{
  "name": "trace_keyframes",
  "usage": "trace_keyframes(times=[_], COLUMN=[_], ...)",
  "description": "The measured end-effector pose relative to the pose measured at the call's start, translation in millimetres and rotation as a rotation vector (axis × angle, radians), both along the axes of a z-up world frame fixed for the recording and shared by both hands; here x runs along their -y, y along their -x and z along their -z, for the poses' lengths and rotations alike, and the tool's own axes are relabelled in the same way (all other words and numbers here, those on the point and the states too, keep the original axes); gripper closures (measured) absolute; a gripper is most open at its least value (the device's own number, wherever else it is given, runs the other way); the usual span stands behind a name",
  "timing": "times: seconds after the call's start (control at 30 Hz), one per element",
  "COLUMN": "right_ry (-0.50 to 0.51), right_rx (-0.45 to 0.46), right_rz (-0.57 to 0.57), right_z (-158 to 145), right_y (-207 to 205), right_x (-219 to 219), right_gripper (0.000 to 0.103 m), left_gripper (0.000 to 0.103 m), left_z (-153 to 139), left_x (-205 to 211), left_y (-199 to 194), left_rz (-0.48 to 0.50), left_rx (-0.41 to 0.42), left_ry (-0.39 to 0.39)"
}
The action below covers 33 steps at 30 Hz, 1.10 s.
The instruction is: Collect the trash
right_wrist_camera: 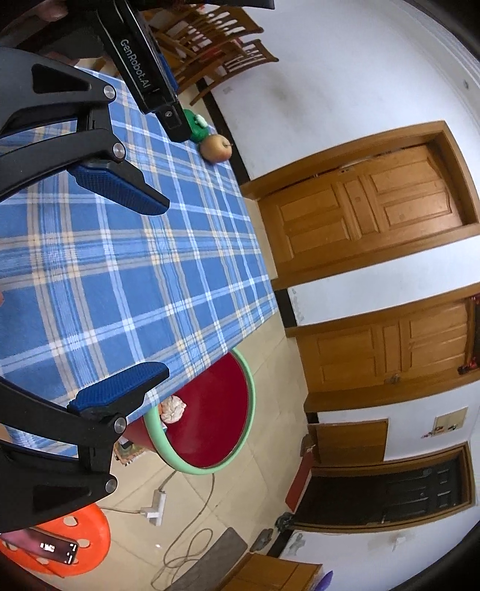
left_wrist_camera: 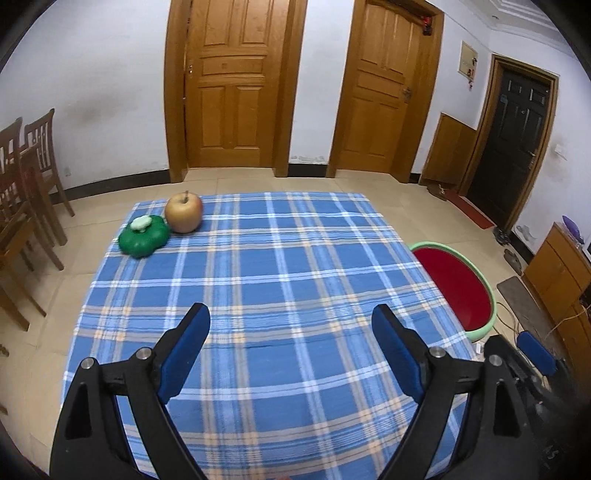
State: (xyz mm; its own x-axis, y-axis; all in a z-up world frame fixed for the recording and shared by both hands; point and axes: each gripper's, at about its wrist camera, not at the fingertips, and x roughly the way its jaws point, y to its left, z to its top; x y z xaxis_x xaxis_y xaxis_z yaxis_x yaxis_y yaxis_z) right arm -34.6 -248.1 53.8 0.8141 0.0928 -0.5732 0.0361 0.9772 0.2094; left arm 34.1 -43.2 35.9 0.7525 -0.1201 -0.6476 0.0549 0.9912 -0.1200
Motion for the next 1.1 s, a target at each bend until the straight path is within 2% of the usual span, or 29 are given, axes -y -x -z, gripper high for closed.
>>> trace_keyframes(times=[0.37, 1.1], right_ry=[-0.012, -0.023], right_rx=[-0.006, -0.021], right_rz=[0.003, 0.008], right_z=[0.4, 4.4], right_y=[4.5, 5.0], right_x=[-0.1, 2.2], right_gripper=[0.021, 0.021], left_gripper=[0.015, 0.015], left_z=[4.8, 3.9], left_x=[-11.4, -8.6], left_y=[8.7, 9.6], left_rz=[-0.035, -0.025], left_rx=[-0.007, -0.009], left_ry=[0.004, 0.002])
